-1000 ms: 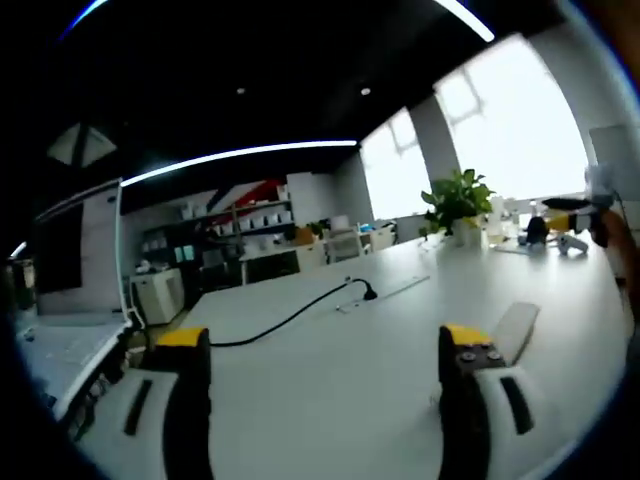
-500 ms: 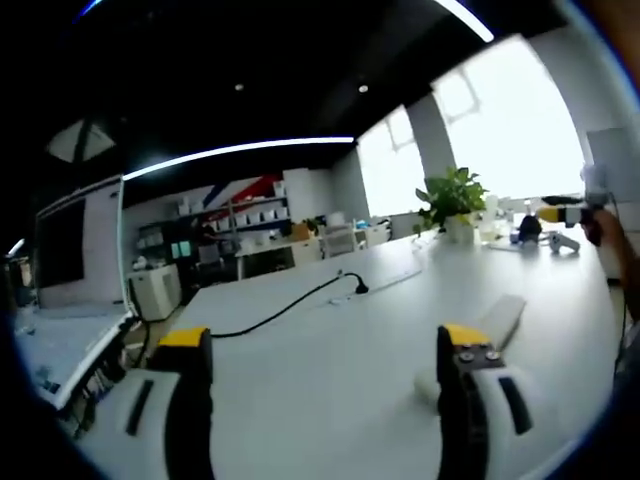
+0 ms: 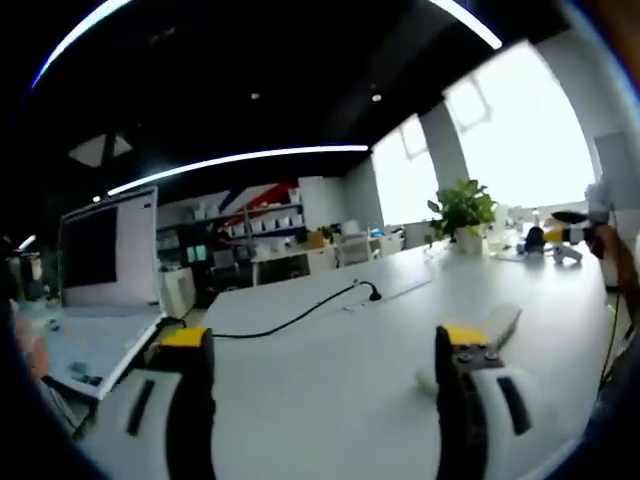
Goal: Arrange the utensils inside the cutlery case until each visible utensil rests in its matching compartment.
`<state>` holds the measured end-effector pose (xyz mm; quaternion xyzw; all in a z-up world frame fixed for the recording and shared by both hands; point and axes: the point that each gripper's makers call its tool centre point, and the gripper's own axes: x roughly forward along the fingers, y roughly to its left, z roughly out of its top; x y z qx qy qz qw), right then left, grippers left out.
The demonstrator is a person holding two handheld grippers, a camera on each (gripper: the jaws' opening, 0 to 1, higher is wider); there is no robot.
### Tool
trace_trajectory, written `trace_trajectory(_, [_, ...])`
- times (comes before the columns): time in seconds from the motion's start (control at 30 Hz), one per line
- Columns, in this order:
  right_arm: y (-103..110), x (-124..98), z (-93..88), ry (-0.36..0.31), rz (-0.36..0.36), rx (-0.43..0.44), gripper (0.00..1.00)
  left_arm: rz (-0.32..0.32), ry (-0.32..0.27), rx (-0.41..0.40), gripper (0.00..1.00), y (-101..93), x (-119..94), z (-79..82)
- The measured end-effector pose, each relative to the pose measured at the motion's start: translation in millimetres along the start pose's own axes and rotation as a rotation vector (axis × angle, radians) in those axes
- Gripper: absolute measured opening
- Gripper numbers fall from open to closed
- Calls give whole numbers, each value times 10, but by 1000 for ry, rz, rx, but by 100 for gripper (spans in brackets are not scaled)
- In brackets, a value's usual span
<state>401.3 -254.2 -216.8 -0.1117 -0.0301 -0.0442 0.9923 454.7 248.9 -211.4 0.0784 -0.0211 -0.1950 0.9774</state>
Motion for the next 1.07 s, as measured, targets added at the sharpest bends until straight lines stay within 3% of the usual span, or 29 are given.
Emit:
trace_trajectory(0.1, [-71, -79, 38, -2, -23, -4, 99, 0, -1, 11, 98, -42, -37, 52])
trace_trajectory(0.17, [-82, -108, -8, 47, -21, -30, 99, -2, 6, 7, 100, -69, -48, 51])
trace_trajectory(0.27, [-44, -118, 57, 19, -14, -21, 99, -4, -2, 8, 100, -81, -54, 67])
trace_trajectory(1.07, [33, -103, -5, 51, 35, 36, 99, -53, 9, 32, 98, -242, -8, 45])
